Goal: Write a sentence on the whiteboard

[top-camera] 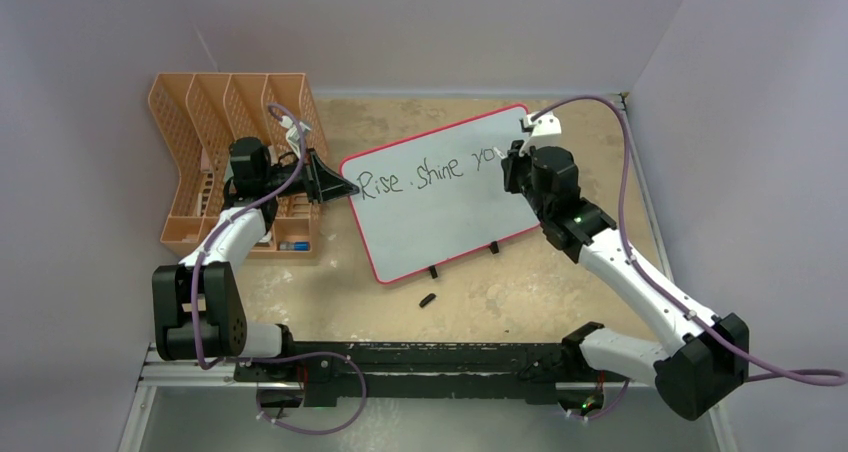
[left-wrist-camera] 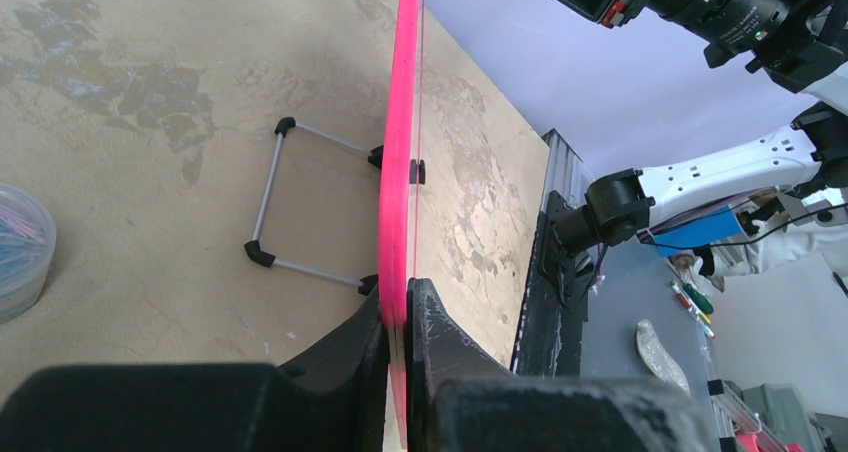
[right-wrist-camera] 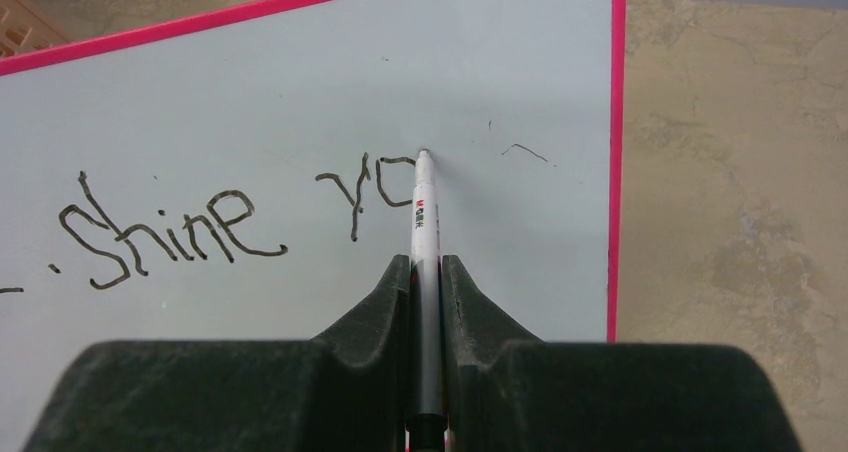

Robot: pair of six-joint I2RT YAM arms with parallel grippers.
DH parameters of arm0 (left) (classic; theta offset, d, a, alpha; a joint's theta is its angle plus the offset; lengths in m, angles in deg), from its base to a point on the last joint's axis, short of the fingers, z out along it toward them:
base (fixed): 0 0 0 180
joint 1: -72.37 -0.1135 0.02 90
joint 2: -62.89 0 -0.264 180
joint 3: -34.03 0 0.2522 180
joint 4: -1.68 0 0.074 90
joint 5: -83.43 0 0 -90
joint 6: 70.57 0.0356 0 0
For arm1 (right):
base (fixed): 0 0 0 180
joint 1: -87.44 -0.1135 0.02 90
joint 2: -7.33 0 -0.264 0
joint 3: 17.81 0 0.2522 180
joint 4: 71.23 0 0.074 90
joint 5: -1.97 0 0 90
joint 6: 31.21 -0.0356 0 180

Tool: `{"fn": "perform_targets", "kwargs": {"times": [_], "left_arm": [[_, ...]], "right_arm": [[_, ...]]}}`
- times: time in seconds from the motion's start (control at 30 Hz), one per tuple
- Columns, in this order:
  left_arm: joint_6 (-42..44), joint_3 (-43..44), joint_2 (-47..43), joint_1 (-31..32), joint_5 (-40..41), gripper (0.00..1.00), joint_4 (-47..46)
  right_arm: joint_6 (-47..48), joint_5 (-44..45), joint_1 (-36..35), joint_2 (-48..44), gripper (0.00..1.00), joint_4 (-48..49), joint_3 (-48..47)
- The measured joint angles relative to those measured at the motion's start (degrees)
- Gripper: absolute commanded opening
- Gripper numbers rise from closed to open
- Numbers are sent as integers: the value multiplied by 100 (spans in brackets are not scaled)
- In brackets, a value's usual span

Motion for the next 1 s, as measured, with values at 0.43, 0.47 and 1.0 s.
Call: {"fn": "perform_targets", "kwargs": {"times": [0.43,0.47,1.0], "left_arm": [[0,0,0,0,0,0,2],[0,0,0,0,0,0,2],[0,0,0,0,0,0,2]], "right_arm": [[2,2,0,61,0,11,2],[2,2,0,61,0,11,2],[-44,2,0,48,0,-70,28]]}}
